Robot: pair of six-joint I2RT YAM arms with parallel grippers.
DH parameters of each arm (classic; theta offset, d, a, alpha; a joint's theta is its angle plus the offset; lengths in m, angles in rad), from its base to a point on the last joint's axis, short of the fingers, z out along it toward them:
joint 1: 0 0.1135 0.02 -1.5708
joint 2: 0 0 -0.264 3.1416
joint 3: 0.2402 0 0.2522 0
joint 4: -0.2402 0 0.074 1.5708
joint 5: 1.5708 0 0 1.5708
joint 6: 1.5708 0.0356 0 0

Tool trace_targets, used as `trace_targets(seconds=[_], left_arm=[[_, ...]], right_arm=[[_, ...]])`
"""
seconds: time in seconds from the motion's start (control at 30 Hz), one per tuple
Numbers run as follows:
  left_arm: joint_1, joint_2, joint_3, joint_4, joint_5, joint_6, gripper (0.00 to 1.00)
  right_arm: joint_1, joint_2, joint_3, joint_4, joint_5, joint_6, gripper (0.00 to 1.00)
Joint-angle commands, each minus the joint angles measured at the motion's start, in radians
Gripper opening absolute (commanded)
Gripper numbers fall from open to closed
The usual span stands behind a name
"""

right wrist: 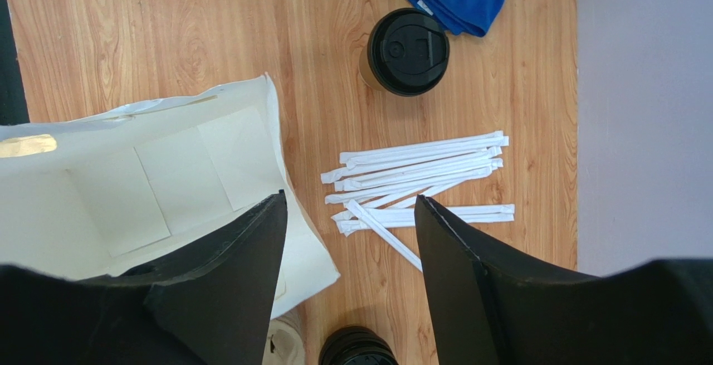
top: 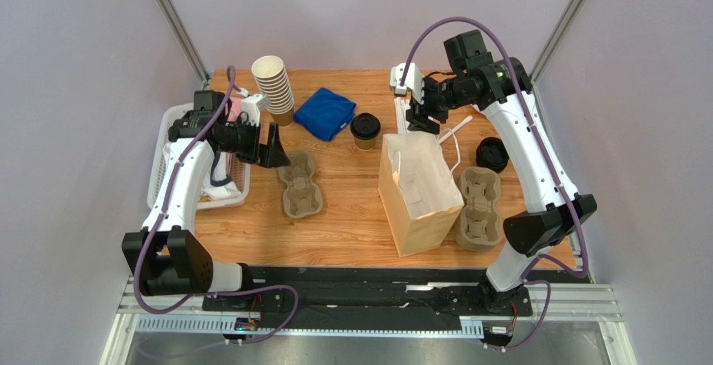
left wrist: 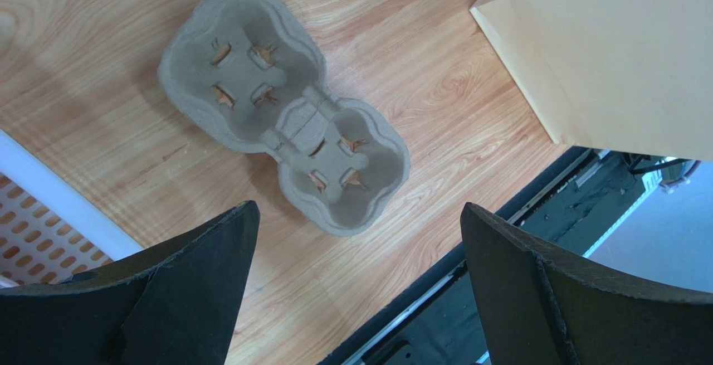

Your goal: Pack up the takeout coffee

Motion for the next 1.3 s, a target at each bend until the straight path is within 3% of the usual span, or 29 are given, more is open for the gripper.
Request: trace_targets(seconds=[0.0, 0.23, 0.47, 0.63, 0.93, 1.17, 1.2, 1.23, 1.27], left_arm=[[-0.001, 0.027, 0.035, -0.008, -0.003, 0.061, 0.99], [-0.001, 0.076, 0.041, -0.057, 0.080, 0.096, 0.99], [-0.001, 0.058, 0.020, 0.007, -0.057, 0.096, 0.99], [0.000, 0.067, 0.023, 0.013, -0.028, 0.107, 0.99], [-0.001, 0.055, 0.015, 0.019, 0.035, 0.155, 0.96], [-0.001, 0.066, 0.015, 0.021, 0.048, 0.155, 0.95], [0.000, 0.066, 0.015, 0.022, 0.046, 0.153, 0.96], [-0.001, 0.064, 0.015, 0.024, 0.045, 0.152, 0.96], [-0.001, 0.063, 0.014, 0.025, 0.041, 0.147, 0.95]], right_arm=[[0.034, -0.030, -0.045, -0.225, 0.042, -0.098, 0.63], [0.039, 0.023, -0.012, -0.230, 0.095, -0.126, 0.60], [0.058, 0.030, -0.042, -0.277, 0.096, -0.166, 0.54], [0.068, 0.040, -0.053, -0.282, 0.113, -0.169, 0.47], [0.089, 0.033, -0.094, -0.316, 0.125, -0.154, 0.22], [0.106, -0.001, -0.153, -0.316, 0.161, -0.163, 0.28], [0.106, 0.000, -0.150, -0.316, 0.162, -0.160, 0.25], [0.108, 0.003, -0.141, -0.316, 0.161, -0.152, 0.02], [0.109, 0.003, -0.131, -0.316, 0.159, -0.143, 0.00]])
